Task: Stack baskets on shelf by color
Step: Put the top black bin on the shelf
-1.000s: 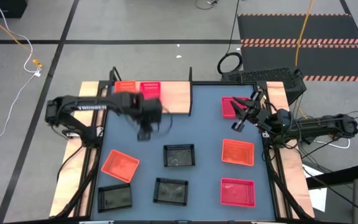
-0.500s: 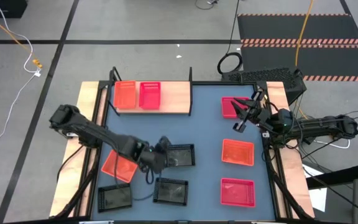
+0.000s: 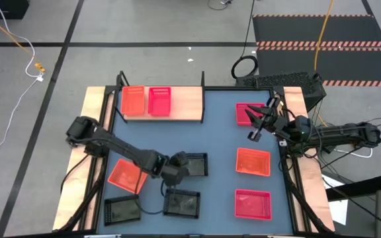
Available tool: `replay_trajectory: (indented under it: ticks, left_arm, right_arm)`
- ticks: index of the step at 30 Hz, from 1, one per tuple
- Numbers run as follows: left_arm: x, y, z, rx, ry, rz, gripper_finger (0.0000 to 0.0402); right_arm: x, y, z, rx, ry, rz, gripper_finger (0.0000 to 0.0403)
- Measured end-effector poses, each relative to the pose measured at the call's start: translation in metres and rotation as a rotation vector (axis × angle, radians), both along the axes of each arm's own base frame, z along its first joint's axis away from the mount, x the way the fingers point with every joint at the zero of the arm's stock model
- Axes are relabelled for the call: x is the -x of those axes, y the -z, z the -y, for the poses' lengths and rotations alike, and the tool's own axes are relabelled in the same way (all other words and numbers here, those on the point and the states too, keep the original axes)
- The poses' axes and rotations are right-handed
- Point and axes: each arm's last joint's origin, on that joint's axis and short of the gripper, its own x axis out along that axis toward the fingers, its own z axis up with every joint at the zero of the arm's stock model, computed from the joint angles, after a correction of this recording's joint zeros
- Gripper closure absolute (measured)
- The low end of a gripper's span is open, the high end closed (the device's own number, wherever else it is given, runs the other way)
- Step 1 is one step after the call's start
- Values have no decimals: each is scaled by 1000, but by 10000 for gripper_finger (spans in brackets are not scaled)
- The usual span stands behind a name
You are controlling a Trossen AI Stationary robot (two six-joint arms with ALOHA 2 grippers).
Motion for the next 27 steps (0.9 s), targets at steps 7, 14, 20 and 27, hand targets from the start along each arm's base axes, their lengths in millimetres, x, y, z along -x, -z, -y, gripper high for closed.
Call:
replay_trajectory:
  ticks: [7,14,20,27]
  left_arm:
    - [-5,3,-14,-11,29,-35,296]
    - [-9,3,-20,67,32,-40,351]
    - [-13,7,-16,150,-13,-7,390]
    - [-14,9,-9,182,-37,12,363]
  right_arm:
    - [0,0,0,12,8,-12,337]
    - [0,1,0,26,18,-20,337]
    - [0,0,0,26,19,-17,337]
    - [1,0,0,26,19,-15,337]
